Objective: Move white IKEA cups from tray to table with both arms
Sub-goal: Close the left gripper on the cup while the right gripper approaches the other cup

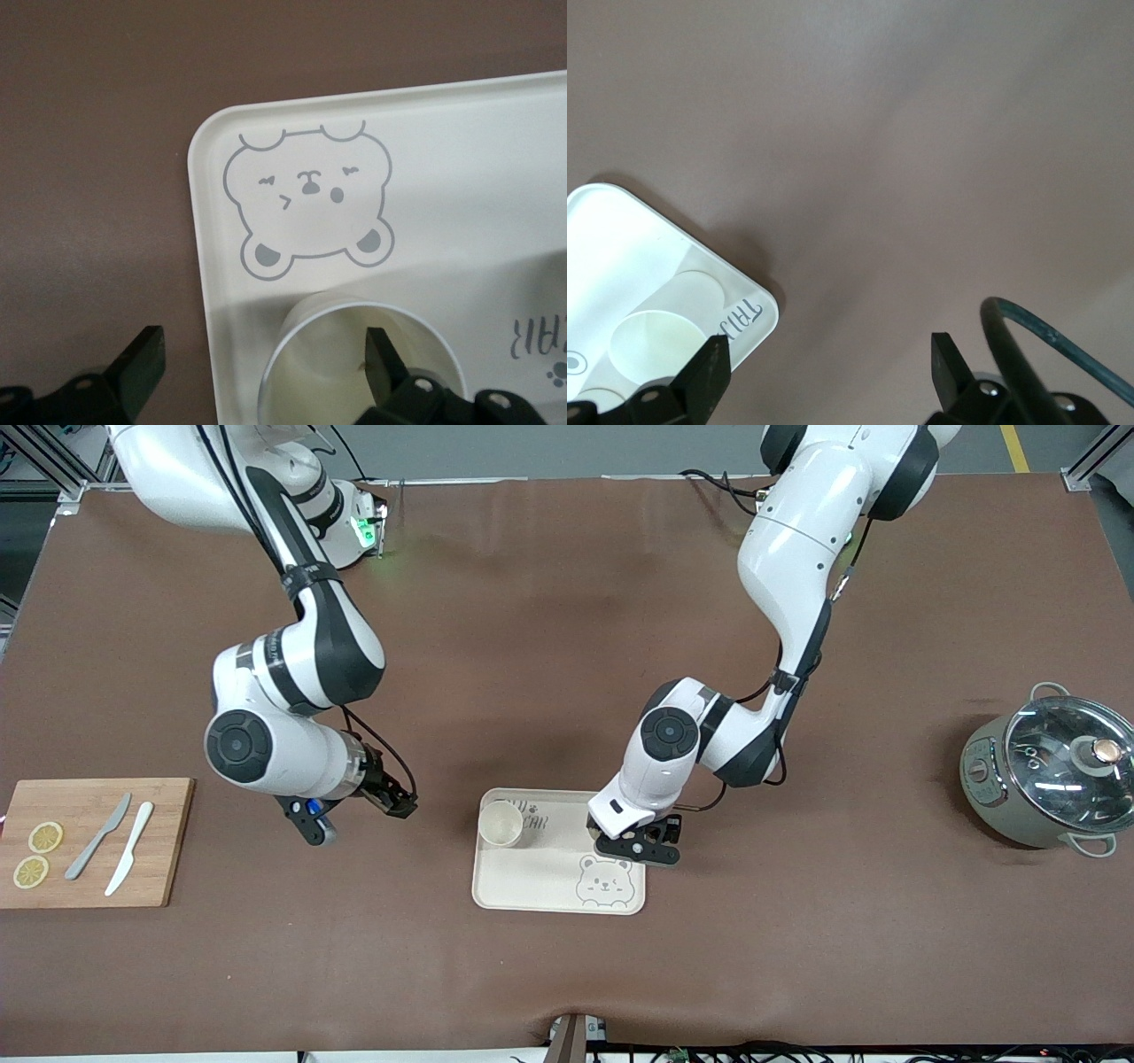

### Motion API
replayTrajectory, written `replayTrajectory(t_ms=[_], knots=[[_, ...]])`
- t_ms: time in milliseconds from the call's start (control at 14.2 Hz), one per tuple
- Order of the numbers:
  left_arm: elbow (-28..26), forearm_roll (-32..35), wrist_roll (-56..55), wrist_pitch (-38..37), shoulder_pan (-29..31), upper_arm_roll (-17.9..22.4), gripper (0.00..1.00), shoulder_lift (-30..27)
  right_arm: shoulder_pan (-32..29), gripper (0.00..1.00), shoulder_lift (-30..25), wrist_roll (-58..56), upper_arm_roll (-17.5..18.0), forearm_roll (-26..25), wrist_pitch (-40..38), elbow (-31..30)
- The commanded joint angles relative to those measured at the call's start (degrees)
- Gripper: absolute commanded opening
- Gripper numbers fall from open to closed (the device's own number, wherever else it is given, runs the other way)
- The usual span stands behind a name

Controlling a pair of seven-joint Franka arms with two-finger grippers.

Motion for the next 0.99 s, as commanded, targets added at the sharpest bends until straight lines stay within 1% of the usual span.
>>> replayTrajectory(t_ms=[0,70,141,211,352,493,705,916], knots=[[1.3,1.3,-2.5,0.4,-0.9,1.1,0.37,0.8,0.8,1.0,1.1,3.6,-0.2,0.6,2.0,0.7],[1.3,1.2,-2.5,0.4,-0.8,1.0,0.15,0.8,1.4,1.0,1.5,4.8,-0.2,0.6,4.1,0.7],[1.3,0.9,-2.6,0.4,-0.8,0.9,0.06,0.8,2.3,1.0,2.4,6.7,-0.2,0.6,6.1,0.7],[1.2,0.0,-3.1,0.4,-0.7,0.8,0.0,0.8,3.6,1.0,3.3,9.4,-0.3,0.3,7.5,0.7],[1.1,-2.0,-3.7,0.4,-0.9,0.9,0.0,0.8,4.1,1.0,3.7,11.4,-0.3,0.3,8.1,0.8],[1.1,-1.9,-3.7,0.4,-0.9,0.9,0.0,0.9,5.4,1.0,4.4,11.9,-0.3,0.2,9.3,0.9],[1.0,-1.9,-5.2,0.4,-1.1,0.9,0.0,1.1,6.5,1.0,5.8,15.6,-0.3,0.3,12.6,0.9],[0.7,-2.1,-5.3,0.2,-1.1,0.8,0.0,0.2,8.2,1.0,7.1,16.3,-0.4,-0.3,13.9,1.2]])
